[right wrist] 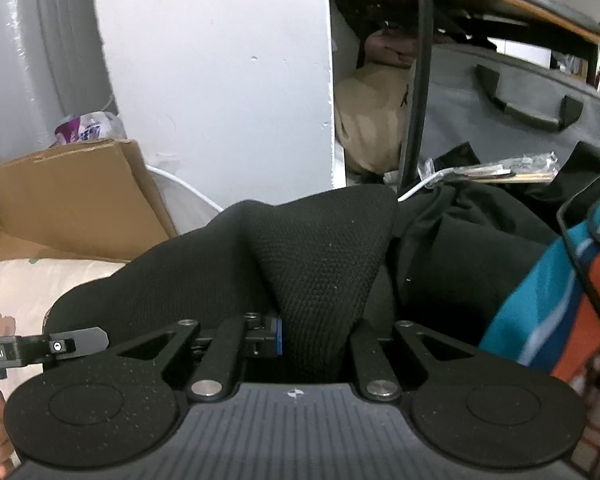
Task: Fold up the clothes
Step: 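Lower the black jacket onto the clothes pile and open both grippers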
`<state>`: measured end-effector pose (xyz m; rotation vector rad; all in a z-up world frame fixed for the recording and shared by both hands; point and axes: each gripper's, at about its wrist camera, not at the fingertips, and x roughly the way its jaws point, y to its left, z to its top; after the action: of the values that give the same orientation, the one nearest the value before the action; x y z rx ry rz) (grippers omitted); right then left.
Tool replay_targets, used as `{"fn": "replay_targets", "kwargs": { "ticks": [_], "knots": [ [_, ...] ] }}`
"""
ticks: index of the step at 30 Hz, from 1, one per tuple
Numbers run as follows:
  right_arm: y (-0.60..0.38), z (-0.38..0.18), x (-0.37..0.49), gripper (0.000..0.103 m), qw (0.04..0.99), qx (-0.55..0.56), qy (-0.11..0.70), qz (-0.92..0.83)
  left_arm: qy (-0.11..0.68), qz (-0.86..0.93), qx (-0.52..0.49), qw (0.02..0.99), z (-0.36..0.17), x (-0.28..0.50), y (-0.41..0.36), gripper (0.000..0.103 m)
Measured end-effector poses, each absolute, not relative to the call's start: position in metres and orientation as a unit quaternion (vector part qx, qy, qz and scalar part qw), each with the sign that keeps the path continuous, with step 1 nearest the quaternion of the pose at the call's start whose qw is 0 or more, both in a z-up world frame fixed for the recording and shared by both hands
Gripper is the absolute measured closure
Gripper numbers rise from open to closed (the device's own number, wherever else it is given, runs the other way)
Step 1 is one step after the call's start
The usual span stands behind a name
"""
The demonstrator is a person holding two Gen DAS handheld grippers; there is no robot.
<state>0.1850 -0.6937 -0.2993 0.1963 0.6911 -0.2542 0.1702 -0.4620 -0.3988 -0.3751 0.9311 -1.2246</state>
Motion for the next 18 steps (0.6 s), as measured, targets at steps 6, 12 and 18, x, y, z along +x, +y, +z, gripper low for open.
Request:
{"fn": "replay_targets", "kwargs": {
  "ticks": [6, 12, 18],
  "knots": [
    [-0.711, -0.325, 0.200, 0.065, 0.916, 0.109, 0.348, -0.167, 0.438, -0.544, -0.157, 0.698, -0.402, 0.179, -0.474, 0.065],
    [-0.716, -0.321, 0.204, 0.062, 0.913, 0.121, 0.350, -0.172, 0.457, -0.542, -0.167, 0.685, -0.400, 0.189, -0.481, 0.061],
    [-0.721, -0.317, 0.203, 0.053, 0.911, 0.138, 0.344, -0.180, 0.476, -0.526, -0.209, 0.673, -0.408, 0.196, -0.484, 0.059]
  ]
}}
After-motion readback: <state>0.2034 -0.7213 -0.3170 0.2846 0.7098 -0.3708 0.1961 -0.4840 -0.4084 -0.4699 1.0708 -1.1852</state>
